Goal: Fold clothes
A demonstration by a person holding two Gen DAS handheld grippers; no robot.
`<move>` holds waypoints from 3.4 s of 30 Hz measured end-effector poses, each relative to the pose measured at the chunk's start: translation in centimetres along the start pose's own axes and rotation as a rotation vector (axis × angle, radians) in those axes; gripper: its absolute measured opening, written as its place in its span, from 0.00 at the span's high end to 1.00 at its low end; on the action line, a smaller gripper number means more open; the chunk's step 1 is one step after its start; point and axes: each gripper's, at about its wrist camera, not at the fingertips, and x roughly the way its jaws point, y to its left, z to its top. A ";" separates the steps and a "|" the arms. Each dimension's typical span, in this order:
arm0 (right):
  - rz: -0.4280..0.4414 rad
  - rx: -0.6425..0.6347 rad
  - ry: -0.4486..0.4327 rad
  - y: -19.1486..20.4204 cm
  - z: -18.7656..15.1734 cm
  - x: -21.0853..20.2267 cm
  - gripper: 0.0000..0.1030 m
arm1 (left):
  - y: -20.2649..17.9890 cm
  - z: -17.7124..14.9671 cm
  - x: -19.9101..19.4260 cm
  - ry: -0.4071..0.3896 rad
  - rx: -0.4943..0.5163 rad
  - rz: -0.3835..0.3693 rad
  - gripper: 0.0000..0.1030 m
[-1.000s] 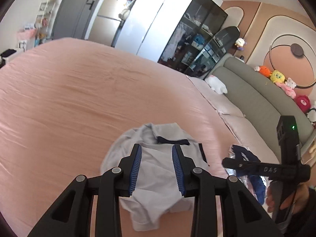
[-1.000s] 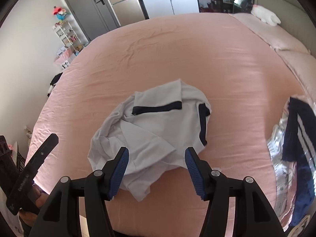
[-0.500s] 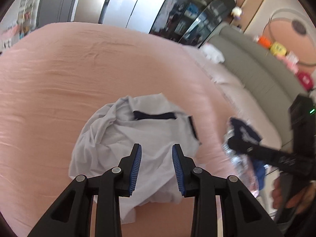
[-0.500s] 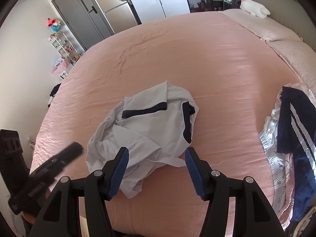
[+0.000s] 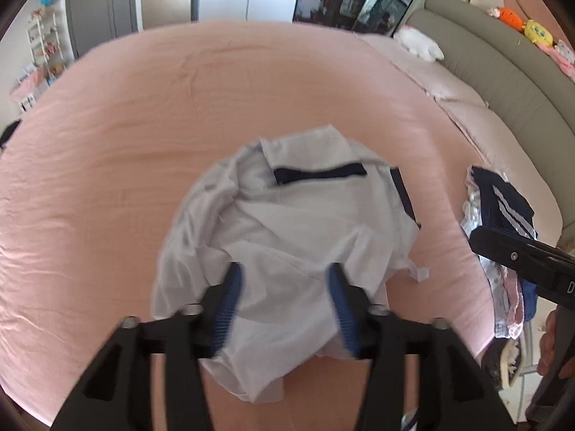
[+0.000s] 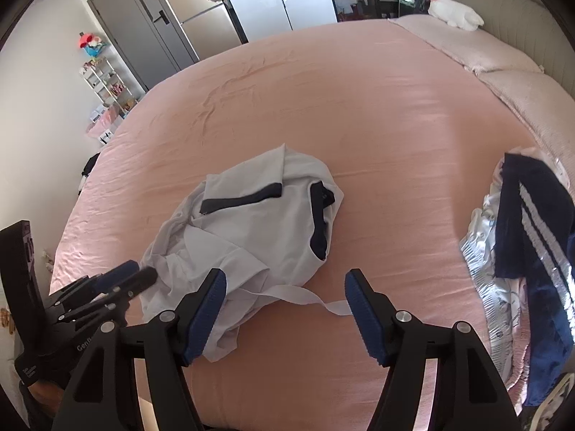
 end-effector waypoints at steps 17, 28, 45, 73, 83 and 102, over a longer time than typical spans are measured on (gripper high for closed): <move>0.048 0.120 0.094 -4.8 -1.6 5.9 0.34 | -5.0 -0.2 3.6 0.061 0.219 0.073 0.33; 0.113 0.170 0.120 -5.9 -1.4 8.8 0.34 | -6.0 -0.5 6.2 0.075 0.323 0.188 0.33; 0.289 0.257 0.088 -5.6 0.3 11.4 0.34 | -1.9 0.1 5.1 0.015 0.215 0.207 0.69; 0.265 0.307 0.000 -4.0 0.9 9.5 0.90 | 5.7 -0.9 4.1 0.031 0.063 0.241 0.70; 0.214 0.261 0.008 -2.6 1.6 8.9 0.90 | 10.2 -1.9 2.7 0.018 -0.017 0.308 0.70; 0.100 0.136 0.004 -0.5 2.1 8.0 0.90 | 19.2 -4.7 -0.7 -0.043 -0.150 0.264 0.67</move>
